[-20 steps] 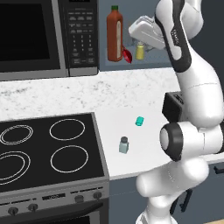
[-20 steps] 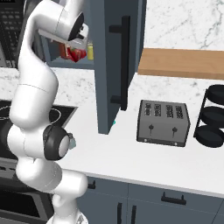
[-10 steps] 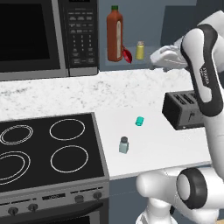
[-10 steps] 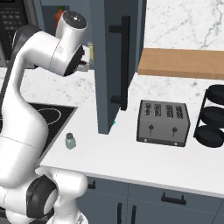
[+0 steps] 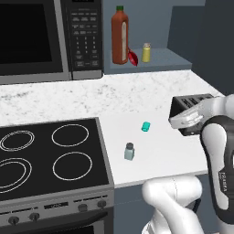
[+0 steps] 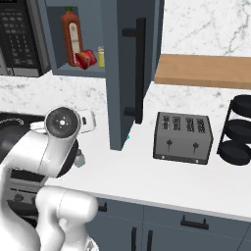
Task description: Put the shaker and condiment bottle from the counter next to their counterparts in the cabinet.
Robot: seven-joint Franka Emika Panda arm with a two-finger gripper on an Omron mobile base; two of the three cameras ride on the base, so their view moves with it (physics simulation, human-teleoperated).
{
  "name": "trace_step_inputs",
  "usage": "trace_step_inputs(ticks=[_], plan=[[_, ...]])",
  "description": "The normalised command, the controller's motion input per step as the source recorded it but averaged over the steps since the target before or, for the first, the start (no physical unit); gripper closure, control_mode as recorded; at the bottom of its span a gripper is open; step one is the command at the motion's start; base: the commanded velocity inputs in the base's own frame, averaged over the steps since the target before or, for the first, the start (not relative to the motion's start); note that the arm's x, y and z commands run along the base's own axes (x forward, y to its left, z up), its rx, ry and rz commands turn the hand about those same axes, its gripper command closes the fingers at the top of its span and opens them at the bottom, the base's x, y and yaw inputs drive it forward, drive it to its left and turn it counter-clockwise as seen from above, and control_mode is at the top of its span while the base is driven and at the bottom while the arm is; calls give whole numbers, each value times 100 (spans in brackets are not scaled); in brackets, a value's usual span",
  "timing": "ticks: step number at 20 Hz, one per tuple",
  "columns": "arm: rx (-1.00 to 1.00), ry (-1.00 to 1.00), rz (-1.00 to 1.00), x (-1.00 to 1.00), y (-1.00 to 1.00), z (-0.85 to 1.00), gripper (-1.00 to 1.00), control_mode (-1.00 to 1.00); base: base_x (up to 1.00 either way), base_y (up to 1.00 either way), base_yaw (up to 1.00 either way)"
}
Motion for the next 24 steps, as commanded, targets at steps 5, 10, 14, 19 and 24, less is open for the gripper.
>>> trace_step_inputs(ticks=[5, 10, 14, 19, 24], plan=[[-22, -19, -42, -67, 71, -100, -100, -100, 0, 0, 0], [-12, -38, -59, -52, 57, -100, -100, -100, 0, 0, 0], [1, -41, -72, -20, 71, -100, -100, -100, 0, 0, 0], [14, -38, -68, -4, 75, -100, -100, -100, 0, 0, 0], [5, -9, -22, 58, 88, -100, -100, -100, 0, 0, 0]])
